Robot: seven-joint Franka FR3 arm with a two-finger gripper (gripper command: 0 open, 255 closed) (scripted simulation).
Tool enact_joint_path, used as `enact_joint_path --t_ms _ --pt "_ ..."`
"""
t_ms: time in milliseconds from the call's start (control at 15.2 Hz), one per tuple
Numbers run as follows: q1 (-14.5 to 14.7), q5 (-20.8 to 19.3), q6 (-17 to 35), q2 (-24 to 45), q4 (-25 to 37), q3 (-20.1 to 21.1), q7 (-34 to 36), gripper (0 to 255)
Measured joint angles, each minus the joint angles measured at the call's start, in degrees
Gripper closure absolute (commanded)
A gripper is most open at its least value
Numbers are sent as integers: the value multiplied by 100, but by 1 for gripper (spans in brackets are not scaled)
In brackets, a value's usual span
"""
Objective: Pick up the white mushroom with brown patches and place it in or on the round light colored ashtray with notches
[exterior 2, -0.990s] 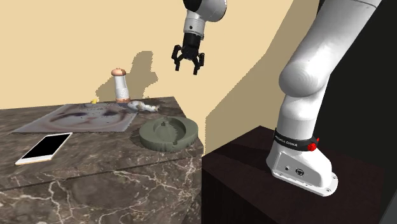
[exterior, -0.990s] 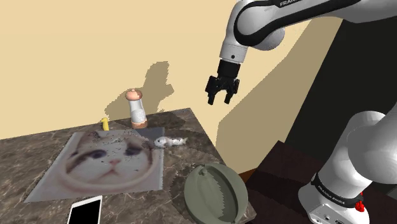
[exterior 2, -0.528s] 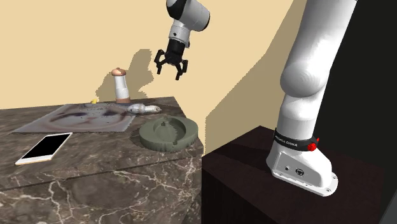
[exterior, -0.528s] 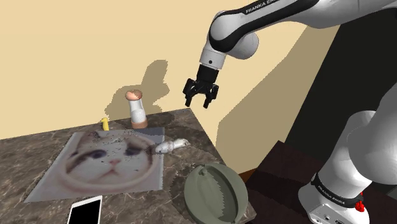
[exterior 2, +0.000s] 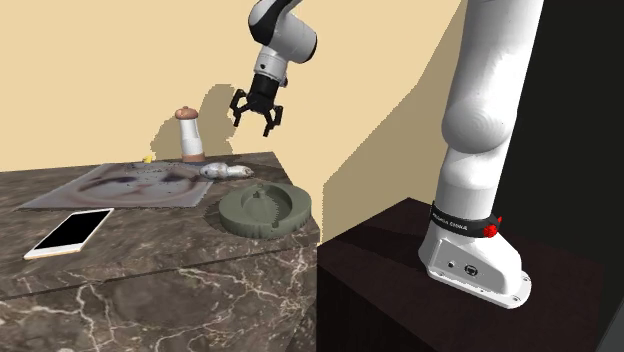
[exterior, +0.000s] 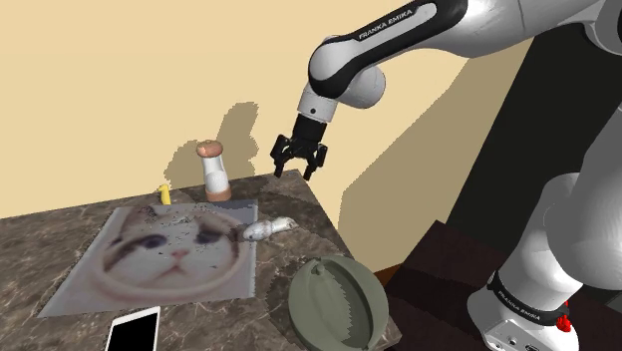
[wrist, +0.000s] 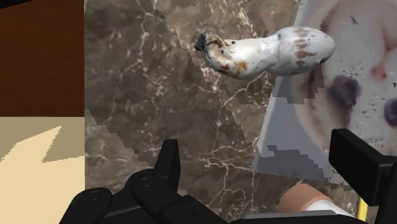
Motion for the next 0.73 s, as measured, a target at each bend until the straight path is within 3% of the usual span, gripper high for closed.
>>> enact_joint_path --t_ms 528,594,726 --pt "33 56 174 101 -63 33 -38 0" --pt "33 56 174 101 -63 33 -38 255" --pt "33 56 174 101 -63 33 -38 255"
